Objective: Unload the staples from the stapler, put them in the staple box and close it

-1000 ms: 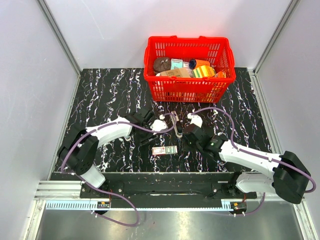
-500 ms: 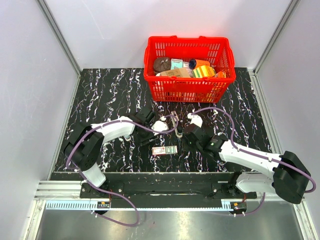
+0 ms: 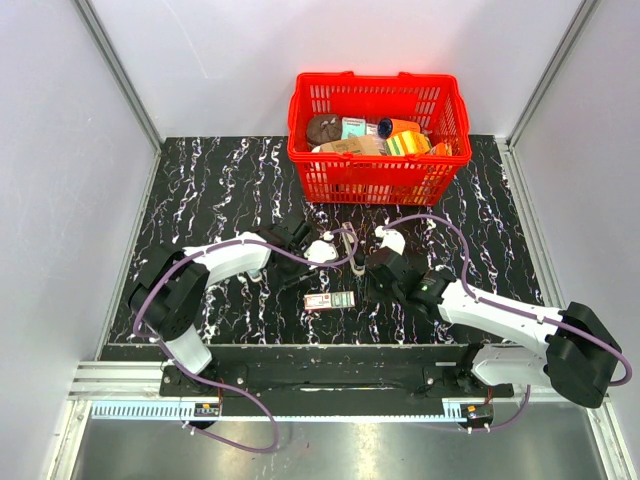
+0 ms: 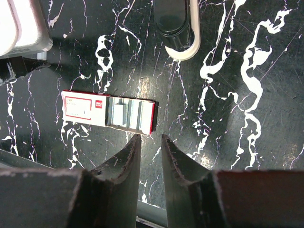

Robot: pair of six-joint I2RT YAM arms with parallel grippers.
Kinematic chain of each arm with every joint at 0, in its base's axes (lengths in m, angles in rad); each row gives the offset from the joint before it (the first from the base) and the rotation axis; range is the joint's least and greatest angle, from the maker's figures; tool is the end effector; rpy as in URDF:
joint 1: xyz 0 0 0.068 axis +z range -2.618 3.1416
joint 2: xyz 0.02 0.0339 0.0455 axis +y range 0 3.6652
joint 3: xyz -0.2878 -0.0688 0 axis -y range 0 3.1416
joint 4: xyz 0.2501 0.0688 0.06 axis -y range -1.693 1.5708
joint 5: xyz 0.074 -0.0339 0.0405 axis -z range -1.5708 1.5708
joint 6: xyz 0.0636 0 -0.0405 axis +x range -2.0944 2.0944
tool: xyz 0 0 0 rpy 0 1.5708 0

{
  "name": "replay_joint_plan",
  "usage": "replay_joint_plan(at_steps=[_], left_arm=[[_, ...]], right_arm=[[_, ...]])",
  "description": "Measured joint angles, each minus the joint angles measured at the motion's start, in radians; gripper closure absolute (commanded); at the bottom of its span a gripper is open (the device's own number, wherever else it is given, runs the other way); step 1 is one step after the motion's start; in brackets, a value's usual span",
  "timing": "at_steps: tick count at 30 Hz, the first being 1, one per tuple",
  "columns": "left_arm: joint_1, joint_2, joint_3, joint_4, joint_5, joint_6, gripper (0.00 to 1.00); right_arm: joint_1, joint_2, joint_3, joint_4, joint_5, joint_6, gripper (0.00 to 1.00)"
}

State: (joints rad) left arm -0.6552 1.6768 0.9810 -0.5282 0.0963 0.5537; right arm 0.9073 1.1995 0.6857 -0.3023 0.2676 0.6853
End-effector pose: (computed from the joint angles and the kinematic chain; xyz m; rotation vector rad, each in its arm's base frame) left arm 0.2560 -0.2044 0.1563 1.6084 2.2871 -0.1594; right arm 0.1707 0.1910 0.2124 -0.1382 2.3928 0.4527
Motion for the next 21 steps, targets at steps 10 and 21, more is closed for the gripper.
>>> replay_joint_plan(at_steps=[10, 21], left_arm=[[-0.001, 0.000, -0.002, 0.000, -0.007, 0.000, 0.66], [-0.005, 0.000, -0.006, 0.005, -0.018, 0.002, 0.73]], right_arm=[[-0.001, 0.000, 0.000, 0.000, 0.000, 0.000, 0.73], [-0.004, 0.000, 0.000, 0.002, 0.000, 0.000, 0.74]])
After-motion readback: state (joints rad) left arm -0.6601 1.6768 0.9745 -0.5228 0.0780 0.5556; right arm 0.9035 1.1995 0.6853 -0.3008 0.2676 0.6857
